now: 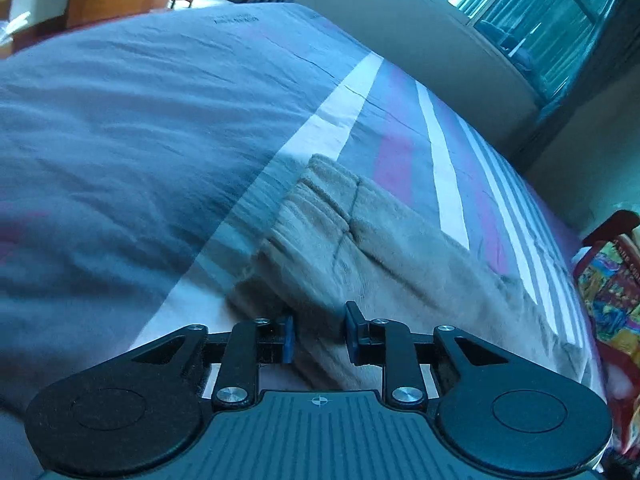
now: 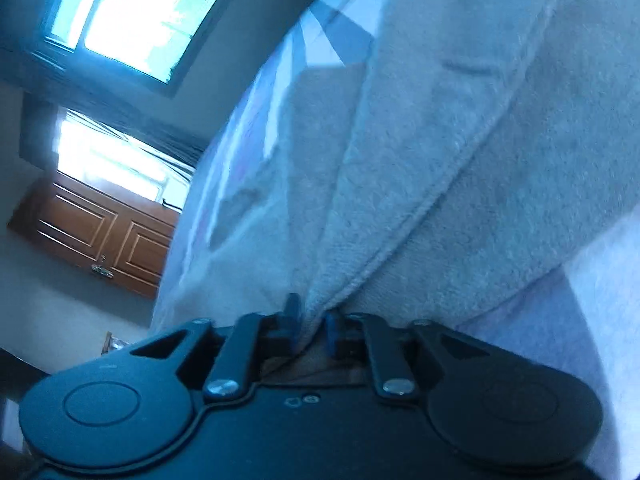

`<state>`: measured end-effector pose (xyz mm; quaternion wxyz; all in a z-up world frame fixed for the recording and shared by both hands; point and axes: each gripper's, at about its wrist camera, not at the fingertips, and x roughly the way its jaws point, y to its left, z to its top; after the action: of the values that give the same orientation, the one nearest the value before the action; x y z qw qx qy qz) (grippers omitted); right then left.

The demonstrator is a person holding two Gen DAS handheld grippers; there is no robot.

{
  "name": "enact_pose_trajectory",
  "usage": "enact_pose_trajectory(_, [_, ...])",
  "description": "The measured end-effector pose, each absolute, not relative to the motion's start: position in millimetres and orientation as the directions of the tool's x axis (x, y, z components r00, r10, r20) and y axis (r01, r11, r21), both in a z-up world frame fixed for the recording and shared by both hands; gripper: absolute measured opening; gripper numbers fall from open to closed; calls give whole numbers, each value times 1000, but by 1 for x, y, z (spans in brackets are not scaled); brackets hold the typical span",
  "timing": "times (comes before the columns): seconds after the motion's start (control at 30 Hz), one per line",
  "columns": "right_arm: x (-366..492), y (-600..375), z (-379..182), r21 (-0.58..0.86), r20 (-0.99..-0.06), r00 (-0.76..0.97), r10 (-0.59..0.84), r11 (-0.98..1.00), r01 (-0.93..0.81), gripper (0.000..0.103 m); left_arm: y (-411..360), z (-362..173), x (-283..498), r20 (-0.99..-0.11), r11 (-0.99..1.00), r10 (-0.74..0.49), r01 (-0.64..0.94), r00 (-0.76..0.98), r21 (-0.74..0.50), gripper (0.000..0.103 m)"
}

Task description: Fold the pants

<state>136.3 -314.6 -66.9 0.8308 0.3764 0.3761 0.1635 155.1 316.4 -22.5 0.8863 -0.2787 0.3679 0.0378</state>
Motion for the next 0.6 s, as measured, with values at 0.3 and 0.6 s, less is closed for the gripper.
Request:
enact_pose_trajectory(0.3, [147, -415, -70, 816, -439, 807, 396, 552, 173, 35, 280, -47, 150, -682, 787, -168, -321, 712, -527, 37])
enact_pose_trajectory(0.6, [98, -416, -51, 749, -431, 838, 335, 651, 125, 4, 273, -55, 156, -710, 799, -143, -342, 690, -494, 37])
